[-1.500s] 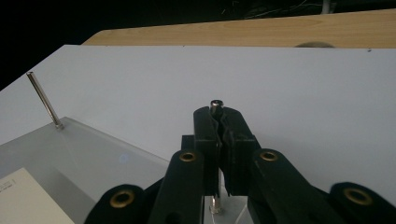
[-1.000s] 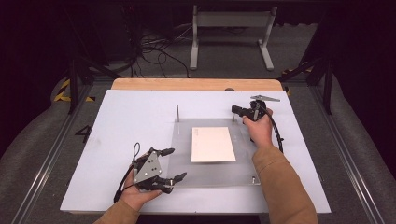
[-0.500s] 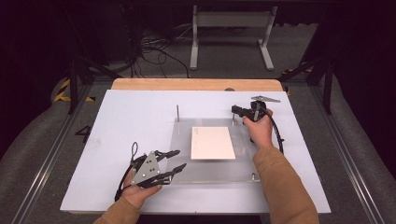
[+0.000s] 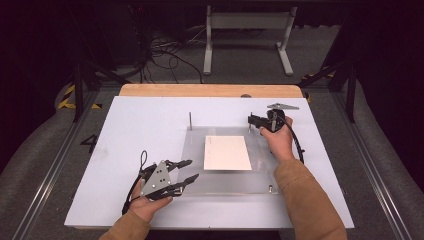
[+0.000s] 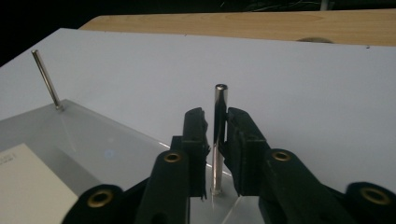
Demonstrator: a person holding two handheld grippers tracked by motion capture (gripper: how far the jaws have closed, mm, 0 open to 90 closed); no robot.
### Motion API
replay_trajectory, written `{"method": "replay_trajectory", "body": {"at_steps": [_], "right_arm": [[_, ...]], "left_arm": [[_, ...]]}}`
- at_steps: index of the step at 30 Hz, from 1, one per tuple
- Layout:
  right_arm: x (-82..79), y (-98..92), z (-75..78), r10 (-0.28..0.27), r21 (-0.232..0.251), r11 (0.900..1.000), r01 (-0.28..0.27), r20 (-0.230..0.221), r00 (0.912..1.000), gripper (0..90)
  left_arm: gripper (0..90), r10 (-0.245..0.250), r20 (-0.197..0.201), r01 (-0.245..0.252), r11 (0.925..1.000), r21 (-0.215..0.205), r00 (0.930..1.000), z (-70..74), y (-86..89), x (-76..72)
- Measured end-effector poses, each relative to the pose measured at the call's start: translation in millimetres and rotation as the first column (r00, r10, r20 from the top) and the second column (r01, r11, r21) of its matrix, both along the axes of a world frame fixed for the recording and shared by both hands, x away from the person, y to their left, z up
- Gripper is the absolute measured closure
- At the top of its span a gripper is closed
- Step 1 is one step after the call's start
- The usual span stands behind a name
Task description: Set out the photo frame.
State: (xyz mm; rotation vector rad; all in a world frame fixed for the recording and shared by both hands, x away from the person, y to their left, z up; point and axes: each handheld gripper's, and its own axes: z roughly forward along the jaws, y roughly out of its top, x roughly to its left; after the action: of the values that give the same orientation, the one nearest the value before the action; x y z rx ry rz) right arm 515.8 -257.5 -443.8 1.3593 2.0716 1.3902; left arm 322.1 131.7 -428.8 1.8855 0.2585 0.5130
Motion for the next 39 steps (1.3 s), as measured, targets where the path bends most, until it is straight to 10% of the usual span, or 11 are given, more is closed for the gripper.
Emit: {"method": "replay_trajectory", "body": {"at_steps": [11, 23, 39], "right_arm": [[-29.9, -15.2, 25.1, 0.058, -0.014, 0.998, -0.057, 0.057, 0.9967, 47.7], [-80.6, -33.7, 51.4, 0.141, -0.022, 0.990, -0.139, 0.121, 0.9826, 39.8], [-149.1, -52.6, 72.1, 0.276, -0.122, 0.960, -0.251, 0.268, 0.9231, 31.1]], "left_arm": [[51.8, 0.001, -0.006, -0.001, 1.0000, 0.000, 1.0000, 2.7, -0.1, 1.2], [51.7, 0.002, -0.018, -0.002, 1.0000, 0.000, 0.9998, 6.7, -0.3, 2.9], [52.2, -0.001, -0.028, 0.001, 1.0000, 0.006, 0.9996, 14.0, 2.4, 7.9]]}}
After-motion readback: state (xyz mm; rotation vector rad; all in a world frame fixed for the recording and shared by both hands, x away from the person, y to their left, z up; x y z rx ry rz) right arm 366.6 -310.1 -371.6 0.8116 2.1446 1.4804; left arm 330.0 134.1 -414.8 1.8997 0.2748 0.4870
